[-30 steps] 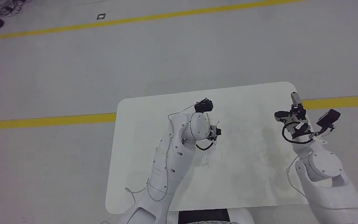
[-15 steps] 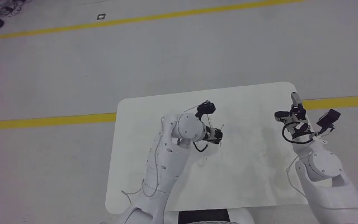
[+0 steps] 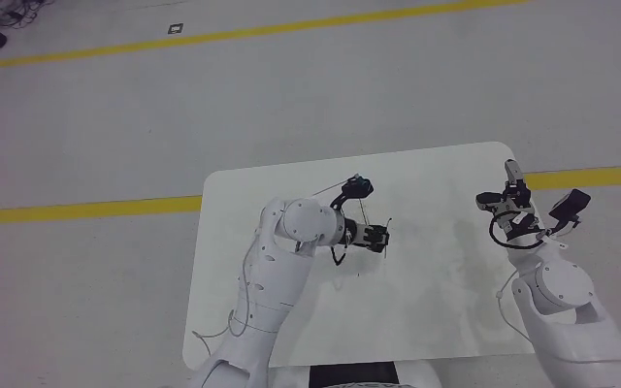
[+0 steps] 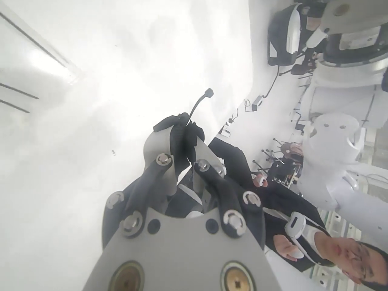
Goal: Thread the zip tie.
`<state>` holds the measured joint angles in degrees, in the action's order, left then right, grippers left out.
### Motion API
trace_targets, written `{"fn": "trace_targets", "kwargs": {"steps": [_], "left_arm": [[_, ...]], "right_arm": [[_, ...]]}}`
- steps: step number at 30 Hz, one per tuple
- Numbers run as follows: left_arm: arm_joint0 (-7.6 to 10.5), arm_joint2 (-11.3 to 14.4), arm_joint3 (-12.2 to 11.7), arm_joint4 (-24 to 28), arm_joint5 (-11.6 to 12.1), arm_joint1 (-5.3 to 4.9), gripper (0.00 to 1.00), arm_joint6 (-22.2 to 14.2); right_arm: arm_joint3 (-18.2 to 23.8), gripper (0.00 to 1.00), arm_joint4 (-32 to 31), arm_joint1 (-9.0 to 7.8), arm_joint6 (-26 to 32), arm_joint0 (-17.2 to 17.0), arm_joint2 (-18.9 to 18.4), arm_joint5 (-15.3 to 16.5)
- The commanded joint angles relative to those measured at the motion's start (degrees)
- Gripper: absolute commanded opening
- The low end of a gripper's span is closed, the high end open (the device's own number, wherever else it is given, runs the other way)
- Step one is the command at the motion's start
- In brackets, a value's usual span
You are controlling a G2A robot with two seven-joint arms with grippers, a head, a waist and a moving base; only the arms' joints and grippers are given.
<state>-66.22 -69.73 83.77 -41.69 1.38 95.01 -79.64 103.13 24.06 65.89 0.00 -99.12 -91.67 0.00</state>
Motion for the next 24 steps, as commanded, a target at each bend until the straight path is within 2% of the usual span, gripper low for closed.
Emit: {"fn": "trace_targets", "kwargs": {"steps": [1, 10, 14, 24], "left_arm": [[0.08, 0.52, 0.34, 3.00, 0.81, -1.04, 0.00, 0.00], [1.15, 3.18, 0.96, 14.29, 2.02, -5.82, 0.00, 0.00], [2.25, 4.11, 0.69, 17.49, 1.44, -8.15, 0.00, 0.00], [4.89, 7.98, -1.61, 28.74, 4.31, -12.34, 0.00, 0.00]], "right_arm": [[0.00, 1.00, 0.00, 0.00, 0.00, 0.00, 0.00, 0.00], [0.00, 1.00, 0.00, 0.00, 0.00, 0.00, 0.00, 0.00], [0.00, 1.00, 0.00, 0.00, 0.00, 0.00, 0.00, 0.00], [0.00, 1.00, 0.00, 0.00, 0.00, 0.00, 0.00, 0.00]]}}
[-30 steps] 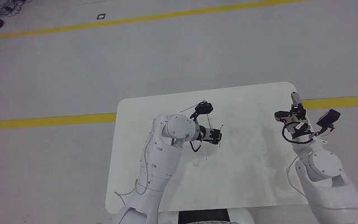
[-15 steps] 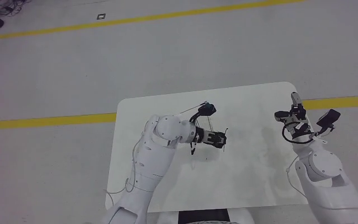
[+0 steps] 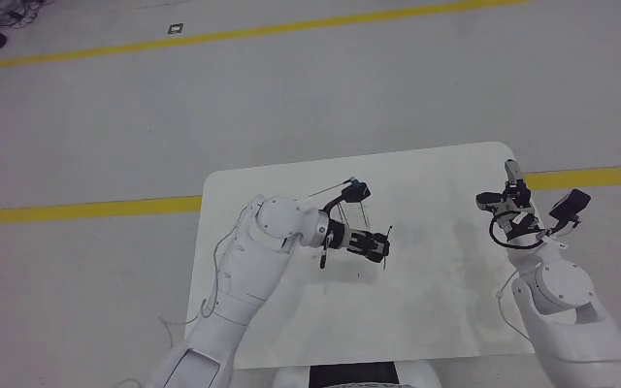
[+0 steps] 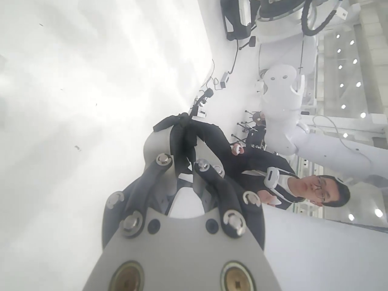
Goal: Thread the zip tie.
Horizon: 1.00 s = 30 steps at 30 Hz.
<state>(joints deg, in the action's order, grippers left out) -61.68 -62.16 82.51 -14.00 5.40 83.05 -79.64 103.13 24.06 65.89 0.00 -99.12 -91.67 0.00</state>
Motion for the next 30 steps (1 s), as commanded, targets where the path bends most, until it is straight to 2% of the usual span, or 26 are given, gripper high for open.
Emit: {"fn": "trace_targets", "kwargs": {"steps": [1, 7, 15, 16, 25, 27, 28, 30], "left_arm": [[0.64, 1.18, -0.67, 3.57, 1.06, -0.83, 0.00, 0.00], [3.11, 5.06, -3.04, 12.94, 3.85, -3.26, 0.00, 0.00], [7.36, 11.69, -7.65, 29.89, 8.21, -6.82, 0.00, 0.00], [7.81, 12.41, -8.10, 30.78, 8.35, -7.10, 0.00, 0.00], [7.56, 12.49, -7.94, 31.13, 8.21, -7.09, 0.00, 0.68], [7.33, 12.43, -8.17, 33.47, 7.89, -7.15, 0.00, 0.59], [6.97, 12.70, -8.19, 37.29, 8.73, -7.11, 0.00, 0.00], [7.22, 14.21, -8.63, 40.94, 9.71, -7.27, 0.00, 0.00]], "right_arm": [[0.00, 1.00, 0.00, 0.00, 0.00, 0.00, 0.00, 0.00], [0.00, 1.00, 0.00, 0.00, 0.00, 0.00, 0.00, 0.00], [0.00, 1.00, 0.00, 0.00, 0.00, 0.00, 0.00, 0.00], [0.00, 1.00, 0.00, 0.00, 0.00, 0.00, 0.00, 0.00], [0.00, 1.00, 0.00, 0.00, 0.00, 0.00, 0.00, 0.00], [0.00, 1.00, 0.00, 0.00, 0.00, 0.00, 0.00, 0.00], [0.00, 1.00, 0.00, 0.00, 0.00, 0.00, 0.00, 0.00], [0.00, 1.00, 0.00, 0.00, 0.00, 0.00, 0.00, 0.00]]}}
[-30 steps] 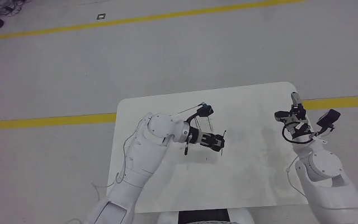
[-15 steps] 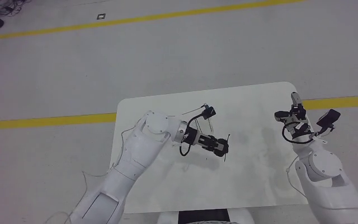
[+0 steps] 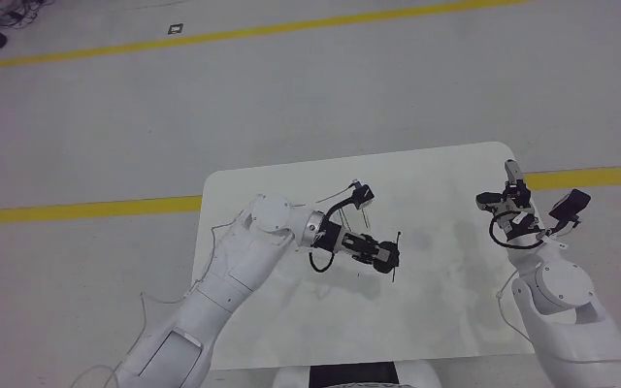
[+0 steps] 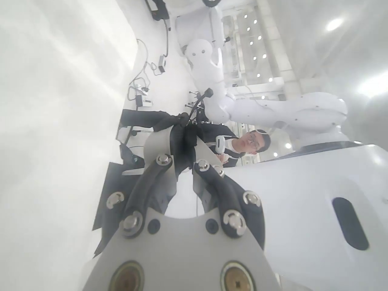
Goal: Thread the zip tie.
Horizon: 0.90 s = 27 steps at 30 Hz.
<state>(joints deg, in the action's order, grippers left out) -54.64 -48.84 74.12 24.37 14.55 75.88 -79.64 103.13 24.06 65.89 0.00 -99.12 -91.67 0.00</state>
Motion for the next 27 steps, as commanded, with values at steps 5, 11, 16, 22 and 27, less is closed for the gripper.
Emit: {"fn": "trace_targets", "kwargs": {"steps": [5, 11, 16, 22, 27], "left_arm": [[1.55, 6.00, -0.93, 13.69, 2.06, -1.54, 0.00, 0.00], [3.98, 12.02, -2.31, 23.87, 4.85, -4.06, 0.00, 0.00], [7.04, 16.21, -3.34, 29.76, 4.93, -6.04, 0.00, 0.00], [9.82, 19.82, -4.16, 34.80, 4.93, -7.30, 0.00, 0.00], [11.37, 21.00, -5.97, 33.75, 4.93, -8.02, 0.00, 0.00]], "right_arm": [[0.00, 1.00, 0.00, 0.00, 0.00, 0.00, 0.00, 0.00], [0.00, 1.00, 0.00, 0.00, 0.00, 0.00, 0.00, 0.00], [0.00, 1.00, 0.00, 0.00, 0.00, 0.00, 0.00, 0.00], [0.00, 1.00, 0.00, 0.00, 0.00, 0.00, 0.00, 0.00], [0.00, 1.00, 0.00, 0.00, 0.00, 0.00, 0.00, 0.00]]}}
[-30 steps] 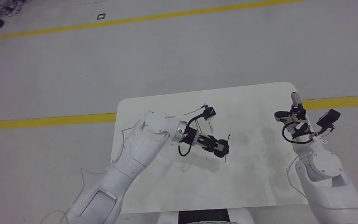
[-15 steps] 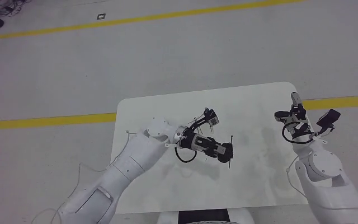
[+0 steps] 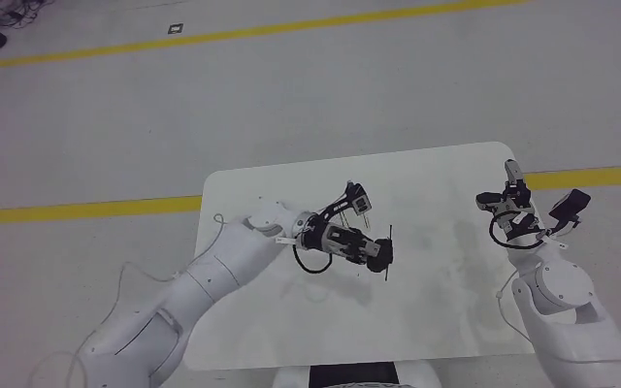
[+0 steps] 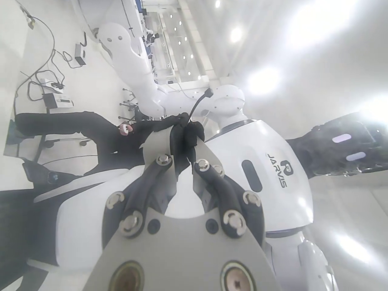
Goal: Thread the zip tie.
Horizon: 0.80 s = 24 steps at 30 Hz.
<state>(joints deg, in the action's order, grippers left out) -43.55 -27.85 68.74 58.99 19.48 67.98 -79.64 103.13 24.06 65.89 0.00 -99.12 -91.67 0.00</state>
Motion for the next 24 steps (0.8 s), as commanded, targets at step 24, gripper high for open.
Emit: {"fn": "trace_targets", "kwargs": {"steps": [24], "left_arm": [[-2.85, -2.87, 7.10, -53.36, 0.00, -1.13, 0.00, 28.51]], "right_arm": [[0.00, 1.00, 0.00, 0.00, 0.00, 0.00, 0.00, 0.00]]}}
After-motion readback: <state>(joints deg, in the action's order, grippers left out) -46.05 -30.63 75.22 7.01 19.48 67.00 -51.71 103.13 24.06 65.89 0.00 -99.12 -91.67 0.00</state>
